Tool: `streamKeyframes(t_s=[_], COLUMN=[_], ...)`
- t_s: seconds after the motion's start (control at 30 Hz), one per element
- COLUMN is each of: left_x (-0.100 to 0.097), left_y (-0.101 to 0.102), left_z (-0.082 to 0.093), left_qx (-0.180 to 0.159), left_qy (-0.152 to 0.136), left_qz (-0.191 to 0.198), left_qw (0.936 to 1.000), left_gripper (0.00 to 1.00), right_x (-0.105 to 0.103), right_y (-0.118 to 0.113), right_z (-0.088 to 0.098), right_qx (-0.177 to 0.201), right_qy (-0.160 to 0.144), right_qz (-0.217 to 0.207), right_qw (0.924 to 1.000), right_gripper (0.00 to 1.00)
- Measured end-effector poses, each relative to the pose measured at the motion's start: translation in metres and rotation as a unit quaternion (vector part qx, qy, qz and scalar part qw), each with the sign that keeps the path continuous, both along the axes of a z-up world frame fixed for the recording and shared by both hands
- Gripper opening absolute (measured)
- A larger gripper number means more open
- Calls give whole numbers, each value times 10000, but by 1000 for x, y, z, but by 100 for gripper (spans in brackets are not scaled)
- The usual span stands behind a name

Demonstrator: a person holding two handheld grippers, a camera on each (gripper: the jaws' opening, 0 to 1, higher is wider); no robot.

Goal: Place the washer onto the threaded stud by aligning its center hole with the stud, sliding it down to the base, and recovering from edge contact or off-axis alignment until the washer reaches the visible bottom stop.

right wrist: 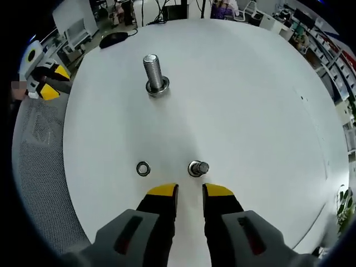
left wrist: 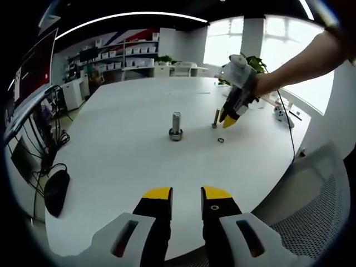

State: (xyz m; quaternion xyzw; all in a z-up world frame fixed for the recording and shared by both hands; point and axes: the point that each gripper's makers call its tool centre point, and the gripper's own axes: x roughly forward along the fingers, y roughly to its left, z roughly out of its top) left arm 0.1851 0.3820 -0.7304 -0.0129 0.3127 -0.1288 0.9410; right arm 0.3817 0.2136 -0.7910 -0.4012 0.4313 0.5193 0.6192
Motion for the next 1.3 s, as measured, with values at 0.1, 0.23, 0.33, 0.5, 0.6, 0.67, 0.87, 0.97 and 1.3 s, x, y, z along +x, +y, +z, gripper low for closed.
streamKeyframes(t_s=[0.1,0.23,0.33,0.5,0.6,0.67,0.87,0.97,1.3], left_x=[0,0,0,0,0,0,0,0,0], left_y=[0,0,0,0,0,0,1,1,1], left_z=[0,0,0,0,1,1,1,1,0], left_qx=[6,16,21,21,18,23,34,37,46], left_qy=[-4,-7,-8,-11,-18,-23,-27,-26,-24], left_qz=[6,1,6,4,7,11,10,10,-4], left_qw=[10000,10000,10000,10000,10000,10000,10000,10000,10000], left_gripper=[18,18,18,18,18,18,18,17,17], right_x=[-5,-9,-16,-30,-37,-43,-46,-47,-48], right_y=[0,0,2,9,16,20,27,29,31], right_z=[0,-1,0,-4,-5,-5,-7,-7,-9], right_qx=[38,104,149,194,253,288,260,255,126], right_qy=[55,67,116,239,285,334,297,287,153], right_qz=[-31,-40,-53,-32,41,83,199,239,575], right_qw=[10000,9999,9998,9995,9993,9990,9990,9990,9981], right_gripper=[21,21,21,21,21,22,21,21,20])
